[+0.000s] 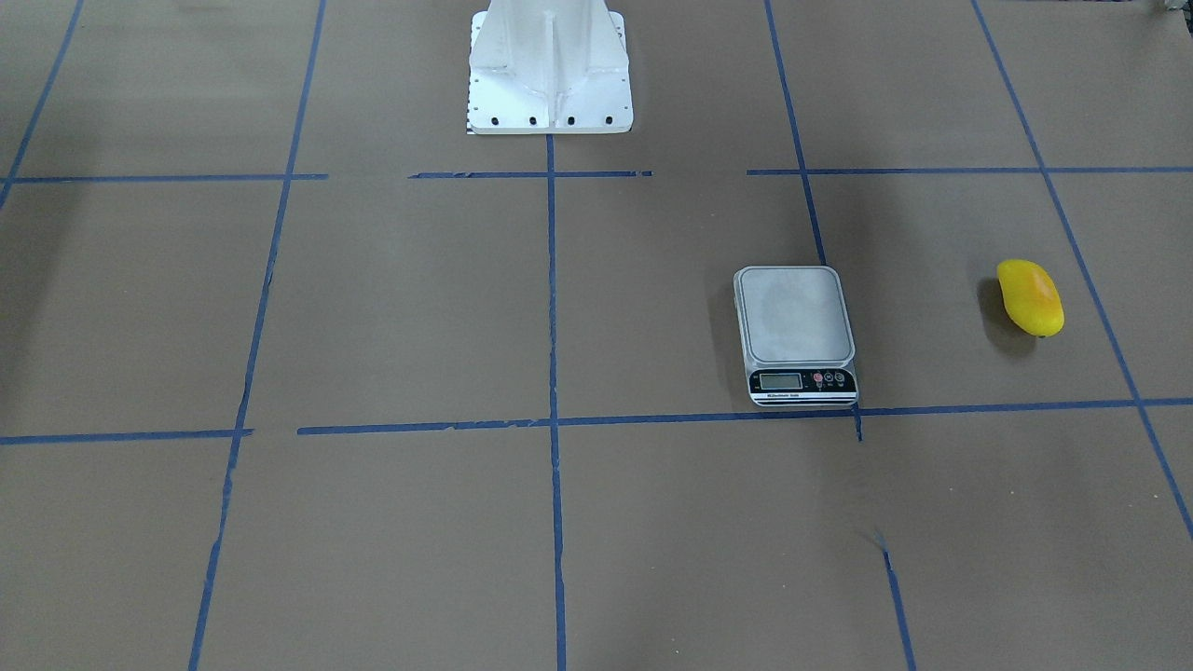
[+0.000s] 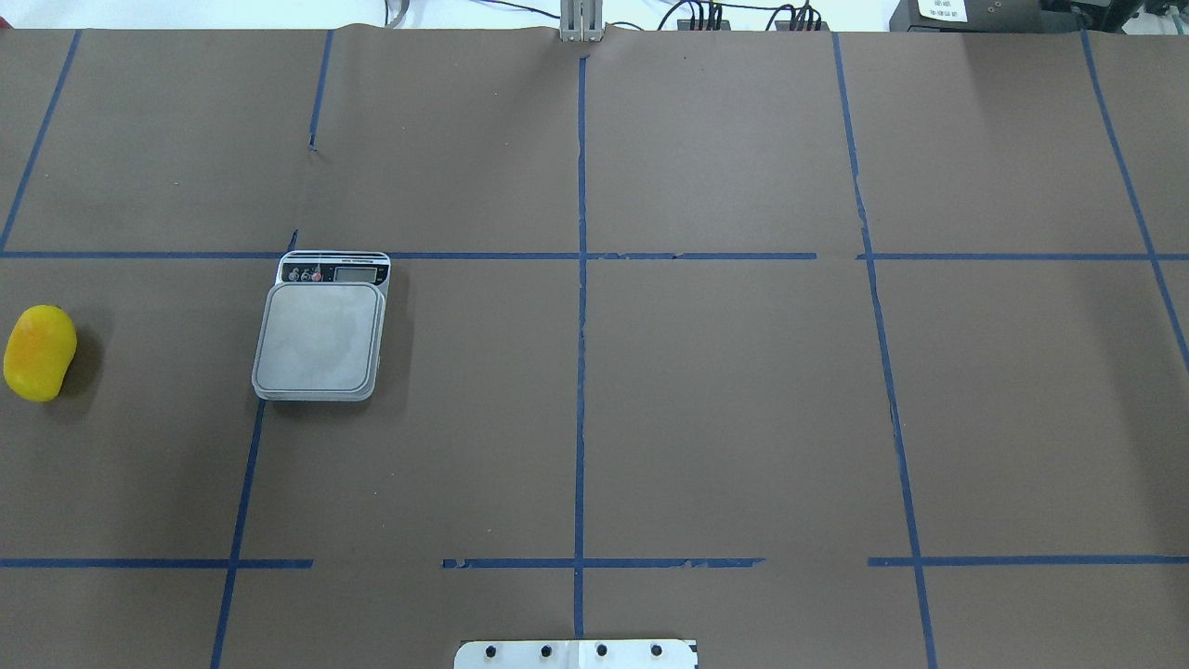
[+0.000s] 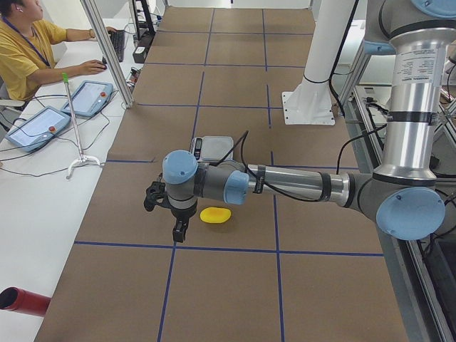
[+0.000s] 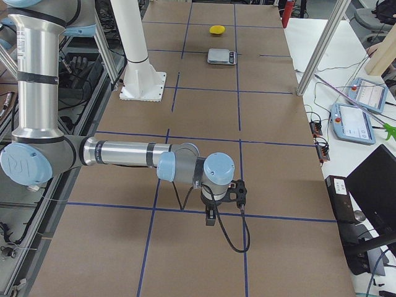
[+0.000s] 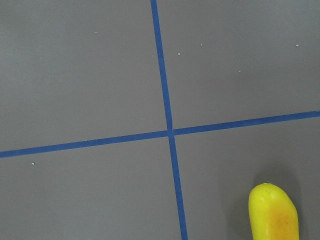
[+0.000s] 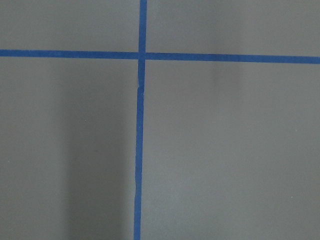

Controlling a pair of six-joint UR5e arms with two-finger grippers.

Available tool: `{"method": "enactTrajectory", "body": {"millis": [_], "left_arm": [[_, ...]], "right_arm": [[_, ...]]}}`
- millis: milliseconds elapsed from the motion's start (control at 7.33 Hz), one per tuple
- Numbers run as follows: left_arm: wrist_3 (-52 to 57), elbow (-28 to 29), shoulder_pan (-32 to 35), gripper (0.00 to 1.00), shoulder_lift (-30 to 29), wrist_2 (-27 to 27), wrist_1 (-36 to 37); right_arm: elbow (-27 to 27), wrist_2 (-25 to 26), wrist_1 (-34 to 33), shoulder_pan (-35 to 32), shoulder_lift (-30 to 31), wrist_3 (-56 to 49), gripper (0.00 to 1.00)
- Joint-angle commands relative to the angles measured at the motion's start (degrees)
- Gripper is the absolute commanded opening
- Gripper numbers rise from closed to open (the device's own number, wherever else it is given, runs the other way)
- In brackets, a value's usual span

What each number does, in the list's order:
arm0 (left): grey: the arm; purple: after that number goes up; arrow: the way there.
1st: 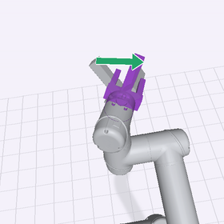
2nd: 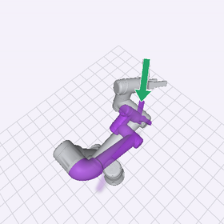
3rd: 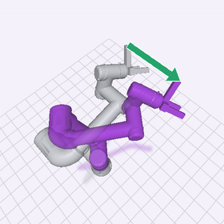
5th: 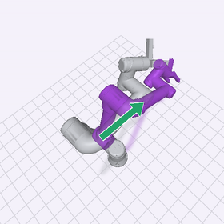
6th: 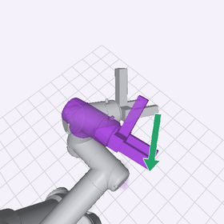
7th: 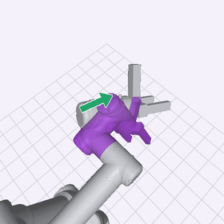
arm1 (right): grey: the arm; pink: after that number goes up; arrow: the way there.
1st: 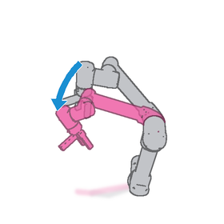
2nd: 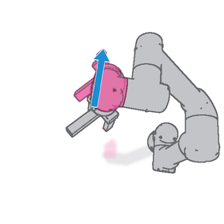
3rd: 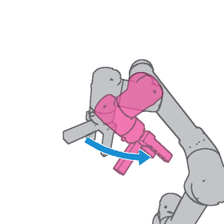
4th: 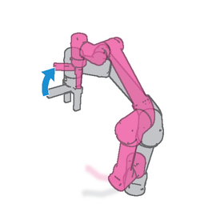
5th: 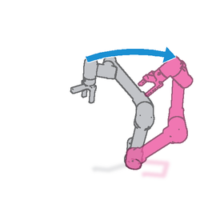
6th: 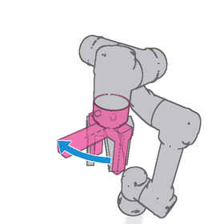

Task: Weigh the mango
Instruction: 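Move the left gripper down toward the yellow mango beside the scale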

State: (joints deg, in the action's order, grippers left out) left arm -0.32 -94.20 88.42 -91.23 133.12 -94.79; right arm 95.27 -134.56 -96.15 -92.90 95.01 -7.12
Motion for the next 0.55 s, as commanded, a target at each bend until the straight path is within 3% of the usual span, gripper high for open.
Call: {"method": "enactTrajectory", "body": {"millis": [0, 409], "left_arm": [[0.1, -1.1, 0.0, 1.0, 0.3, 0.3, -0.2], [-0.9, -0.6, 0.0, 1.0, 0.2, 0.2, 0.0]], "right_arm": [[0.0, 0.0, 0.0, 0.0, 0.0, 0.0, 1.0], [0.0, 0.0, 0.0, 0.0, 0.0, 0.0, 1.0]]}}
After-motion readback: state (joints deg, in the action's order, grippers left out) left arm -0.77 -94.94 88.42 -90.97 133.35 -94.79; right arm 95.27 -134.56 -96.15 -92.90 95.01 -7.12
